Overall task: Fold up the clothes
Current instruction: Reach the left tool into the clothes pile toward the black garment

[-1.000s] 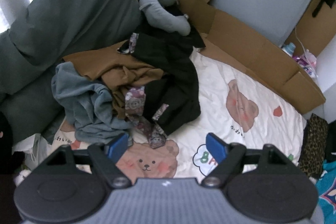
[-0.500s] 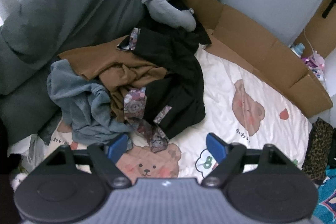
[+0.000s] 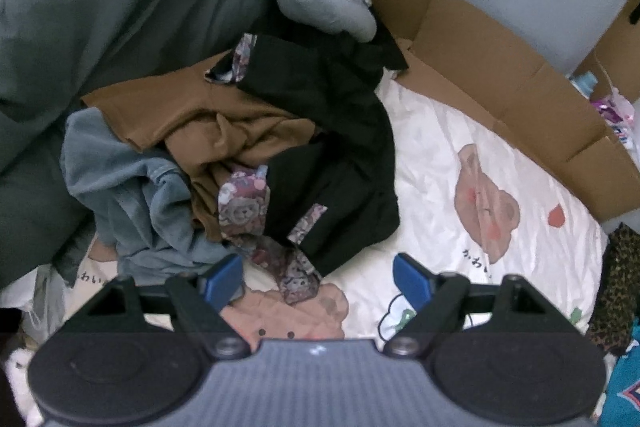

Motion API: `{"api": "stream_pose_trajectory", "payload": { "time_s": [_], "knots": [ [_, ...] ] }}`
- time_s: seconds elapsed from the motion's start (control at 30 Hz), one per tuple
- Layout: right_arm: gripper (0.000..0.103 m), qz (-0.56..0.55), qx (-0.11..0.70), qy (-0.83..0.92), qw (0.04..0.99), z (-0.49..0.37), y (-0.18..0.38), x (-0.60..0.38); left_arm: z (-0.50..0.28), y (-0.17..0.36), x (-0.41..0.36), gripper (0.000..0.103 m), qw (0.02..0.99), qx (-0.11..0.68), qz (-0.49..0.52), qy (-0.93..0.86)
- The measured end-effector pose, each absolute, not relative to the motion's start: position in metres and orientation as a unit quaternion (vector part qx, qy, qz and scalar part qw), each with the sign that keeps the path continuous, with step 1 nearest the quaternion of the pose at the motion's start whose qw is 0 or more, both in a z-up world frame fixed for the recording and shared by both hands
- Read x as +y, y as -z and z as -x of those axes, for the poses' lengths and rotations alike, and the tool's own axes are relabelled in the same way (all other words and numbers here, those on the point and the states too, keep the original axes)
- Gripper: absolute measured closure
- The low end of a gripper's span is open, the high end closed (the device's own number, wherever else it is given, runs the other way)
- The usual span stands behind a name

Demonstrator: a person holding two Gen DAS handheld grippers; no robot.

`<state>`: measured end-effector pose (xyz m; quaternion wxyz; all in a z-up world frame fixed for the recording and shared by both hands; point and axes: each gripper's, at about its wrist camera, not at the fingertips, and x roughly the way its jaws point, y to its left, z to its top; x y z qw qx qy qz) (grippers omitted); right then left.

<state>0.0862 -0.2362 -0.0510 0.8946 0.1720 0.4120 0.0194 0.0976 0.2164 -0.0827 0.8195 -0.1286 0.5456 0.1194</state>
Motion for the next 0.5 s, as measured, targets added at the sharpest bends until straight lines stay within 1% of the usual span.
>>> {"api": "stream_pose_trajectory", "payload": {
  "time_s": [0.23,0.5],
  "knots": [
    [0.001,-0.157,0.425,-0.02,0.891,-0.105,0.078,-0.227,-0.119,0.119,0.224,0.019,0.812,0.559,0.12,-0.122],
    [0.002,-0.124,0.436,-0.02,0.891,-0.131,0.116,-0.219,-0.133,0.151,0.228,0.019,0.827,0.539,0.106,-0.121]
  ]
}}
